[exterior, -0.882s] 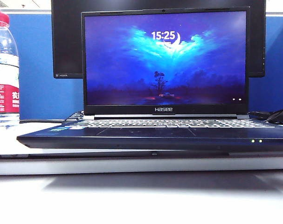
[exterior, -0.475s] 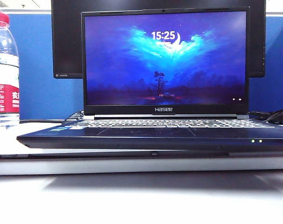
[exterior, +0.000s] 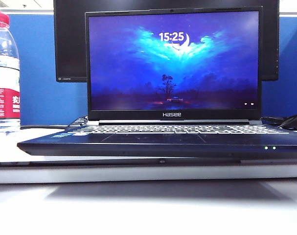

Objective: Close the lid of the black laptop.

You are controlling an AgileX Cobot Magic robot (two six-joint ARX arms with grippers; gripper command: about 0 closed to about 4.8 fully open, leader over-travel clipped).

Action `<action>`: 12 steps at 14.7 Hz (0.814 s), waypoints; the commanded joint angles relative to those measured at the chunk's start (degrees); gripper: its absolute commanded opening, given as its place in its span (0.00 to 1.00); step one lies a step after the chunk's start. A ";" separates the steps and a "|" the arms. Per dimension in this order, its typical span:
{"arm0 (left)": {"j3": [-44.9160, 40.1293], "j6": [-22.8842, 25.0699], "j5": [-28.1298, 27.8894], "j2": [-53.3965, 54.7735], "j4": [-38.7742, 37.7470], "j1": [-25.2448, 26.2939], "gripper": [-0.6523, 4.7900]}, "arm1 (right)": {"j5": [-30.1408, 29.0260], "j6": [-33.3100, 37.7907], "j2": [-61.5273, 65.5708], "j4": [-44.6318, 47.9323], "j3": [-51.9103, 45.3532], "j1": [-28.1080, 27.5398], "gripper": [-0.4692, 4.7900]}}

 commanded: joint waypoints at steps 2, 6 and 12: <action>0.04 -6.99 9.64 -0.13 0.13 -3.52 0.15 | -1.92 4.61 0.46 4.81 4.87 0.07 0.08; 0.04 -12.70 6.29 -0.09 -2.45 -24.46 0.15 | -5.09 4.48 11.74 4.52 17.75 0.04 0.08; 0.02 -13.49 -13.11 4.33 -1.03 -43.41 0.15 | -14.19 3.02 38.42 6.54 38.45 1.09 0.08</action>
